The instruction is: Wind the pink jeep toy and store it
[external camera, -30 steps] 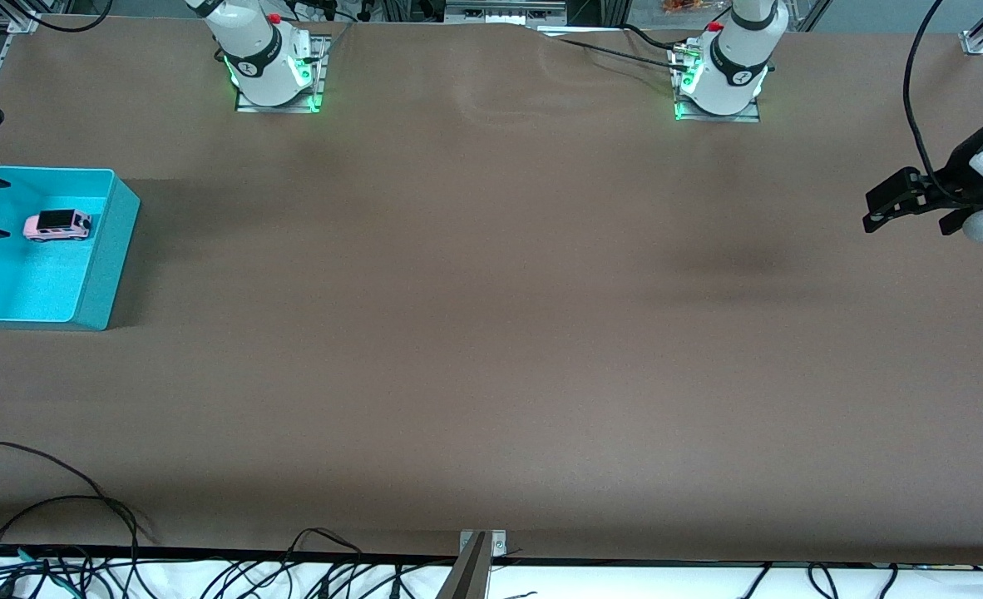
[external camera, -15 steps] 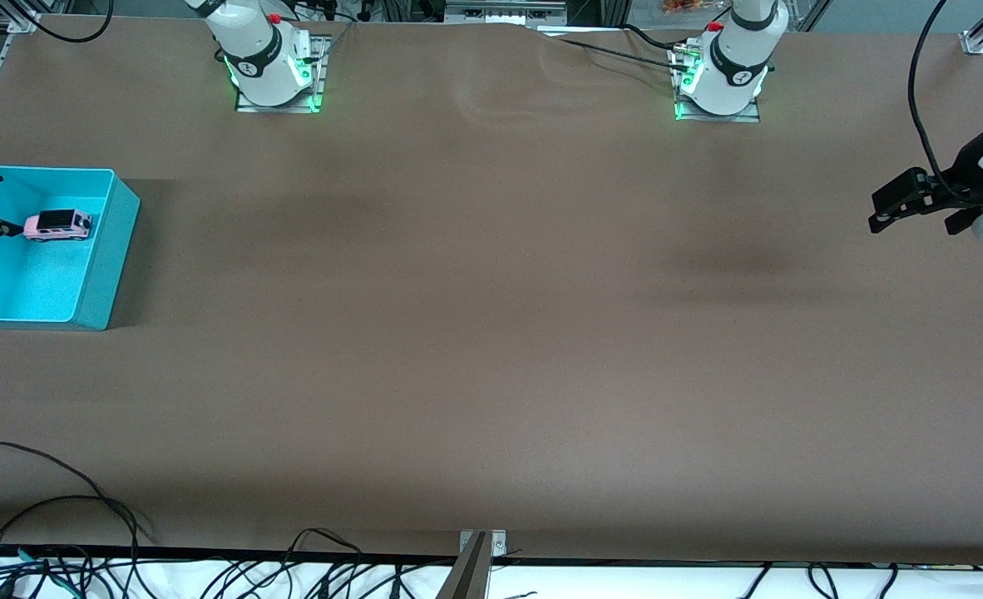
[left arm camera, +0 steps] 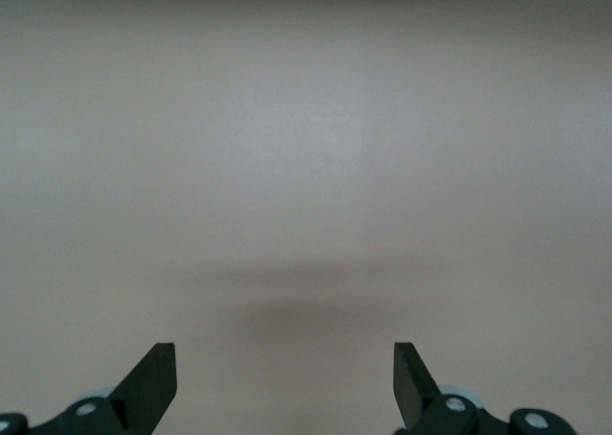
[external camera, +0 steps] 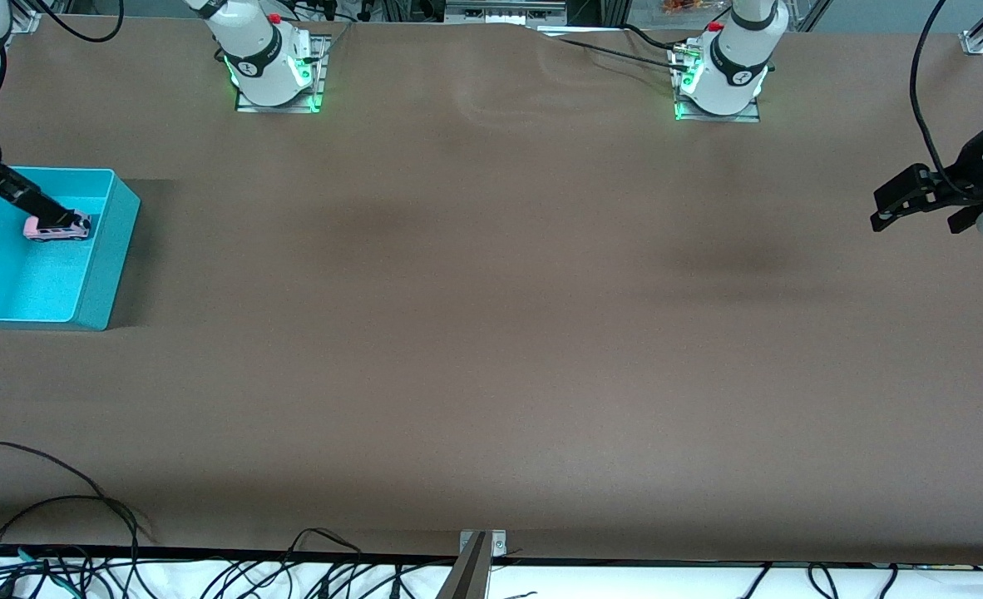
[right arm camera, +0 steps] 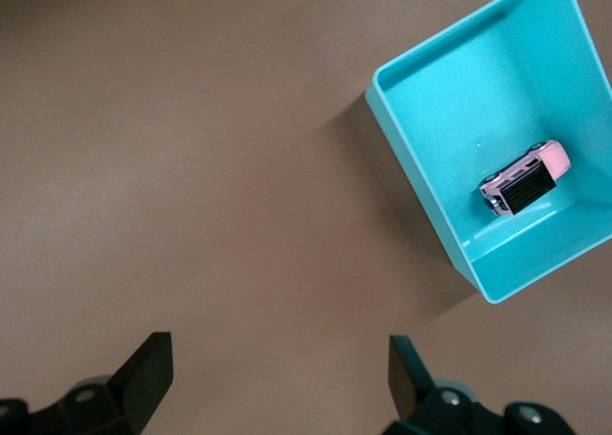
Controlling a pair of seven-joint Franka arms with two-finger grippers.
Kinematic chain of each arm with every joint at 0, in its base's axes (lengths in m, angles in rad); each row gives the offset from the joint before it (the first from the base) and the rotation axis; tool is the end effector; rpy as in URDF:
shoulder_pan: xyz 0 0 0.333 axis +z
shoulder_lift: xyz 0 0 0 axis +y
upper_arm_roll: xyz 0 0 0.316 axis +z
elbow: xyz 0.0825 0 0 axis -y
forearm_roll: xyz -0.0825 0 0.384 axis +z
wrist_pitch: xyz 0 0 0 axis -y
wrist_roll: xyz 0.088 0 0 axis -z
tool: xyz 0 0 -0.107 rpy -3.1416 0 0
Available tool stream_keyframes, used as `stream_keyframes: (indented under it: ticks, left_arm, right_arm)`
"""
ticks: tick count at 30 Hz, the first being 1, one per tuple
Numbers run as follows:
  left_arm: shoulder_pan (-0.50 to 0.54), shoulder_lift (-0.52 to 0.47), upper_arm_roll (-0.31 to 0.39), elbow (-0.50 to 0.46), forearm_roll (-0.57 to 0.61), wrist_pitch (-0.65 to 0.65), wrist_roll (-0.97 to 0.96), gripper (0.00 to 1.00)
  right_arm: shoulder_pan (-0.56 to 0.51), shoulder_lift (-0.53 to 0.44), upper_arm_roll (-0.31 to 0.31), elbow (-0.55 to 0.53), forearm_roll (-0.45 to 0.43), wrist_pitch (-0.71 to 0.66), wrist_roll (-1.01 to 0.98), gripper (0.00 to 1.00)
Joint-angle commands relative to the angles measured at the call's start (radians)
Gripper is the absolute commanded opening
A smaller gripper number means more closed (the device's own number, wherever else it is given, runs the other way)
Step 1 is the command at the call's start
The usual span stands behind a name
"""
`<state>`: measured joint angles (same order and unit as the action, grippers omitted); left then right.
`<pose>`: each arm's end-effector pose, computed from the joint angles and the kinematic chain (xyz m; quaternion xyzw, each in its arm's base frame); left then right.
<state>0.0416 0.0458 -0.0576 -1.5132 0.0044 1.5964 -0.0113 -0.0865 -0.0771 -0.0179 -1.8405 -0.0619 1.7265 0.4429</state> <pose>0.5717 -0.0079 0.6283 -0.9998 0.0023 -0.0187 0.0006 0.5311 -0.0617 0.5519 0.9636 -0.2649 -0.0132 0.0325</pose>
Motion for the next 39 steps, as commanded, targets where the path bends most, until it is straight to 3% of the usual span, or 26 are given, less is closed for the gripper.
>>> stream_keyframes:
  ticks: [1, 11, 26, 32, 39]
  left_arm:
    - [0.001, -0.004, -0.004, 0.019, 0.019, -0.027, 0.01, 1.0]
    - [0.001, -0.004, -0.004, 0.019, 0.017, -0.044, 0.01, 1.0]
    - [-0.002, -0.004, -0.004, 0.018, 0.016, -0.046, 0.01, 1.0]
    - [-0.003, -0.004, -0.004, 0.019, 0.014, -0.044, 0.008, 1.0]
    - [-0.002, -0.004, -0.004, 0.019, 0.014, -0.044, 0.008, 1.0]
  right_arm:
    - [0.001, -0.006, 0.056, 0.052, -0.006, -0.054, -0.044, 1.0]
    - [0.019, -0.001, 0.084, 0.187, 0.099, -0.195, -0.161, 1.0]
    - [0.046, 0.005, 0.154, 0.221, 0.024, -0.266, -0.176, 1.0]
    - [0.088, 0.013, 0.15, 0.224, 0.019, -0.269, -0.216, 1.0]
    - [0.132, 0.026, 0.087, 0.244, 0.028, -0.263, -0.217, 1.0]
